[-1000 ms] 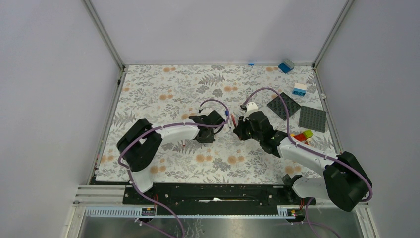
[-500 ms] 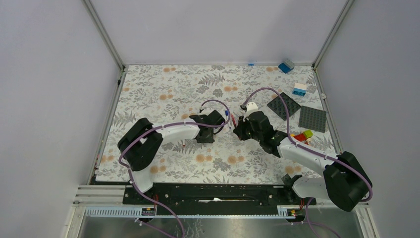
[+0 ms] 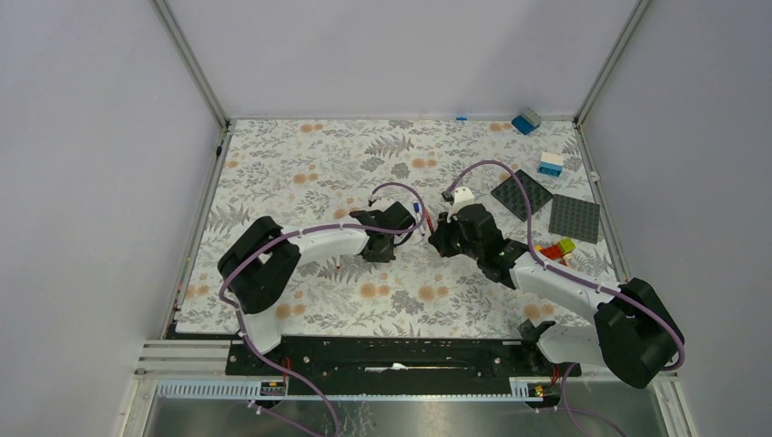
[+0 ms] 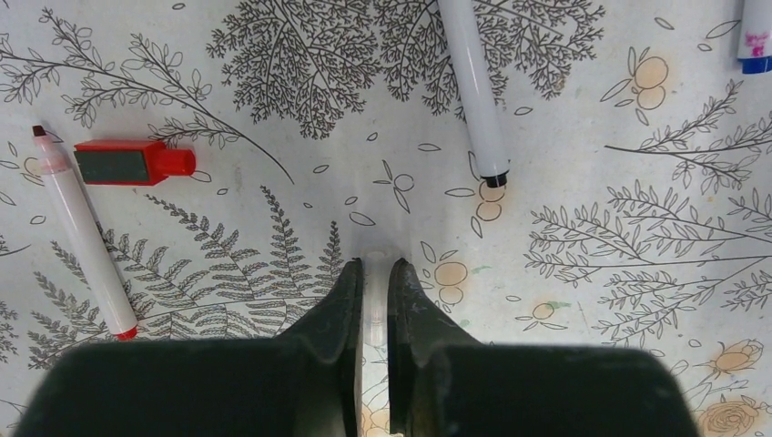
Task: Insert the pens into the pen caps
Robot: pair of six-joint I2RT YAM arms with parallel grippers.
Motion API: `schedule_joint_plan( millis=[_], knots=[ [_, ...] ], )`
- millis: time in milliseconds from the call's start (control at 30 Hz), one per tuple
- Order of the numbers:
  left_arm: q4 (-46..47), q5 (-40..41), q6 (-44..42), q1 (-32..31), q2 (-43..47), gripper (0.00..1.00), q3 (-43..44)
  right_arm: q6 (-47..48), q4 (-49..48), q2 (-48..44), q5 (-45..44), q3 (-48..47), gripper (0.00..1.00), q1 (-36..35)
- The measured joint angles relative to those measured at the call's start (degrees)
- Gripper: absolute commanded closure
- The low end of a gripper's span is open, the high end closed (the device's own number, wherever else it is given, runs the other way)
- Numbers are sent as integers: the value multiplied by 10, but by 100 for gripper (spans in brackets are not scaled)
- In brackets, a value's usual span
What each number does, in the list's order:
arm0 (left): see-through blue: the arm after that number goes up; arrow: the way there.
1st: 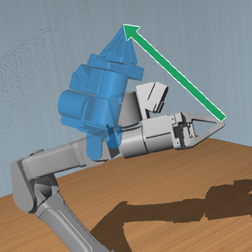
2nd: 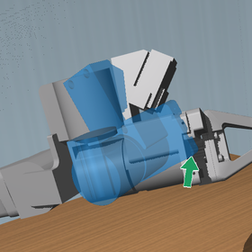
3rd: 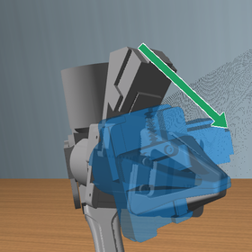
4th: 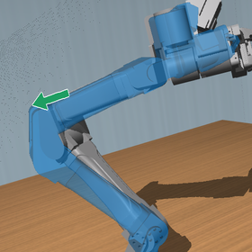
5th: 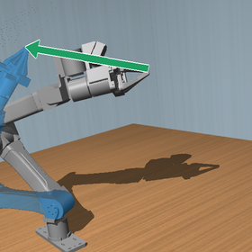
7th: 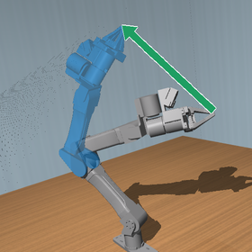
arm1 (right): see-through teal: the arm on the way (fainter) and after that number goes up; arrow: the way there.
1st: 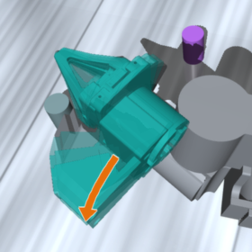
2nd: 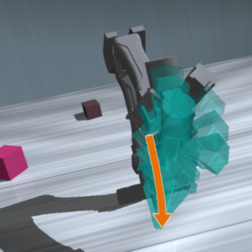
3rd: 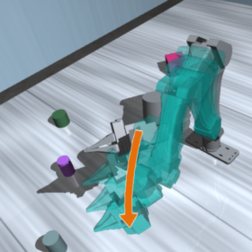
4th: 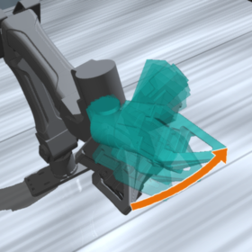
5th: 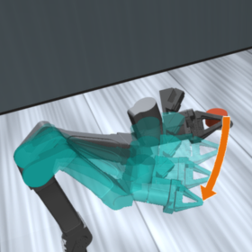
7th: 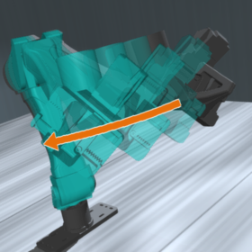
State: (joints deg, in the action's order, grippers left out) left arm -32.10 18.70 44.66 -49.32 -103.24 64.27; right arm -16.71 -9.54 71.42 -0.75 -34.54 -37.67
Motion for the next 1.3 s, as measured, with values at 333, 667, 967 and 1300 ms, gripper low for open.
schedule_joint_plan(
  millis=[333, 667, 967, 1300],
  knots=[
    [65, 13, 1, 0, 97, 100, -94, 0, 0, 0, 2, 0, 100, 2],
    [337, -49, 3, 96, 362, 100, -279, -1, -1, -28, 4, 3, 100, 2],
    [484, -156, 54, 137, 386, 100, -364, -35, -34, -51, 88, 14, 100, 3],
    [623, -175, 156, 138, 444, 100, -440, -76, -130, -58, 217, 32, 100, -8]
  ],
)
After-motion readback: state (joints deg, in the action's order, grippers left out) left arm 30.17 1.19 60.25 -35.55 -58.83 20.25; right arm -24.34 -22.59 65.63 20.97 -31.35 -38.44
